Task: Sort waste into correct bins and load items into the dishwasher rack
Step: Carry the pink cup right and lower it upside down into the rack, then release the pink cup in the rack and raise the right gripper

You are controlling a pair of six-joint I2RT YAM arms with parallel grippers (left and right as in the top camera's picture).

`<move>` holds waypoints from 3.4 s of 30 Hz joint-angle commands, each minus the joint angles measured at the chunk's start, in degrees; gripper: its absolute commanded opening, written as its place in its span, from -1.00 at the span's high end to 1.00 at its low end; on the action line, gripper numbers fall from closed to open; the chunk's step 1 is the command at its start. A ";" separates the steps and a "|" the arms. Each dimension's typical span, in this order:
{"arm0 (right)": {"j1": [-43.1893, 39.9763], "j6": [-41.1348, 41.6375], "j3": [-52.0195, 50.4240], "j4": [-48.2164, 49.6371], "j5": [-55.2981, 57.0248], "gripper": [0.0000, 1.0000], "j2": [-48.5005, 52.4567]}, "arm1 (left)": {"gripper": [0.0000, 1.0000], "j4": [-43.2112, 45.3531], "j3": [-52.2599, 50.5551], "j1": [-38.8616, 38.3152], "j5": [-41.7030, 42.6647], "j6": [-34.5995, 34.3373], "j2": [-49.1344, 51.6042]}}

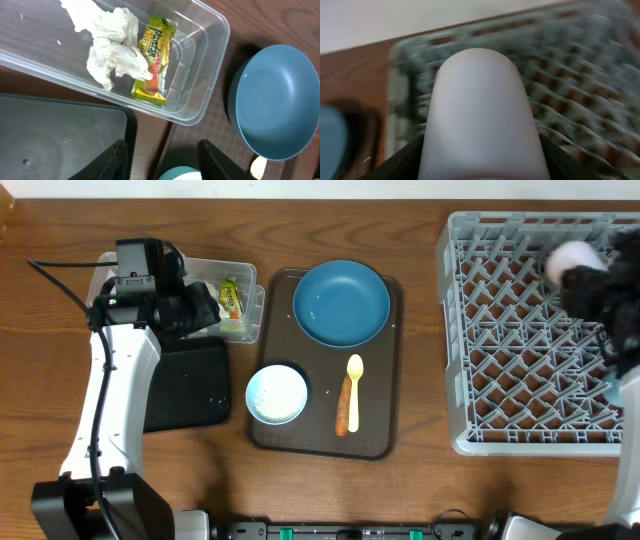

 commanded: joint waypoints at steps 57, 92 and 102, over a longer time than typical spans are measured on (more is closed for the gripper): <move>-21.81 8.02 1.77 12.50 -4.94 -0.99 12.59 | 0.04 -0.98 0.28 0.17 -1.05 0.74 -0.31; -14.84 12.57 0.83 -4.85 16.83 0.67 11.61 | 0.03 -1.40 0.28 0.17 -1.07 0.74 -0.13; -18.71 12.52 0.83 -2.97 17.42 0.75 16.68 | 0.03 -1.40 0.28 0.17 -1.05 0.74 -0.13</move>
